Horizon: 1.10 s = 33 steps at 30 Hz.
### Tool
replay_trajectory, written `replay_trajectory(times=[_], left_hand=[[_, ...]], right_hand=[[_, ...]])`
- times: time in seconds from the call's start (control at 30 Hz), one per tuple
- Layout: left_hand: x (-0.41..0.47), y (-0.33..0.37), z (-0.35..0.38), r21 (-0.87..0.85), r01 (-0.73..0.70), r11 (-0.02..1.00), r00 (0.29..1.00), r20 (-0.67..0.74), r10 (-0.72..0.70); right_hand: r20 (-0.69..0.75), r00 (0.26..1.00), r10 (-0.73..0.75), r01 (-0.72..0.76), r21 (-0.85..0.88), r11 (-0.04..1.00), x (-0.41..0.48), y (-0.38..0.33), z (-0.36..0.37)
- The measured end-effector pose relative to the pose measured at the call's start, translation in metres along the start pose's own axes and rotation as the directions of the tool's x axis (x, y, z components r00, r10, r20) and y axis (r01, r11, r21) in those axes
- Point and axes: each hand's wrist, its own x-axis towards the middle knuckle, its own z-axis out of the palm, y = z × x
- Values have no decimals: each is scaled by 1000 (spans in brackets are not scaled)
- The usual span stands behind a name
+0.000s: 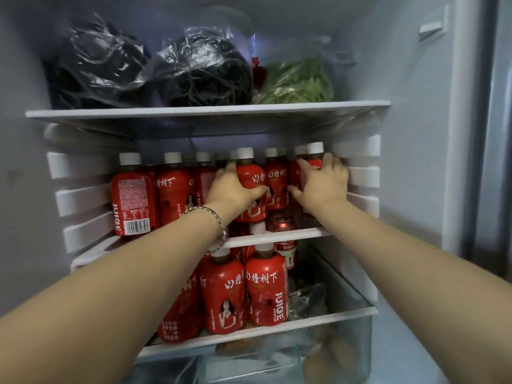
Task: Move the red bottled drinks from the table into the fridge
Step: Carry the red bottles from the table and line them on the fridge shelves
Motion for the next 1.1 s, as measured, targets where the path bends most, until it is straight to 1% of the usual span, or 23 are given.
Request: replay_trajectory(times=[0.1, 0.17, 0.2, 0.27, 0.33, 0.4, 0.43, 0.5, 0.57, 0.6, 0.63, 0.7, 0.77, 0.83, 0.93, 1.03, 1.1], left_hand=[[-4, -1, 2, -109, 14, 994, 997, -79, -22], [-10, -1, 1, -192, 10, 981, 993, -116, -33], [-14, -1, -1, -234, 2, 972, 991, -127, -32], [-27, -2, -7, -303, -28, 953, 990, -141, -16], [-43, -1, -13, -346, -85, 934, 981, -191, 19], [-61, 0, -19, -397, -173, 902, 954, -294, 53], [-69, 1, -21, -422, -216, 881, 934, -352, 61], [-89, 1, -26, -490, -256, 833, 909, -415, 35], [-103, 3, -31, -574, -260, 776, 906, -422, -9], [-115, 2, -34, -620, -237, 748, 922, -387, -28], [-122, 2, -37, -653, -230, 722, 930, -367, -35], [-140, -3, -36, -688, -197, 698, 958, -285, -11], [-156, -10, -32, -664, -187, 725, 973, -229, 41], [-167, -17, -27, -636, -173, 752, 980, -189, 66], [-173, -27, -22, -626, -131, 768, 987, -157, 41], [-176, -36, -19, -619, -78, 782, 994, -110, 11], [-175, -41, -19, -616, -55, 785, 996, -92, -2]], right_hand=[[-37, 999, 9, -6, 84, 996, 0, -7, 0], [-42, 999, -10, 18, 217, 976, -7, -10, -2], [-69, 997, -31, 49, 277, 960, -13, -12, -3], [-191, 978, -85, 149, 353, 924, -28, -14, -4], [-366, 926, -91, 258, 442, 859, -46, -14, -2], [-546, 837, -29, 347, 489, 801, -66, -15, -3], [-614, 789, 19, 372, 502, 781, -74, -16, -5], [-663, 730, 167, 362, 582, 728, -94, -22, -18], [-648, 697, 308, 371, 693, 618, -112, -24, -34], [-633, 696, 339, 363, 718, 594, -128, -24, -38], [-619, 708, 341, 358, 730, 582, -136, -22, -41], [-530, 783, 325, 285, 771, 570, -158, -14, -36], [-426, 854, 299, 203, 802, 562, -168, -5, -20], [-331, 903, 274, 114, 799, 590, -174, 4, 0], [-207, 955, 212, 16, 750, 661, -180, 6, 25], [-186, 970, 156, 2, 649, 761, -177, 1, 41], [-196, 970, 142, 13, 627, 779, -175, -4, 44]])
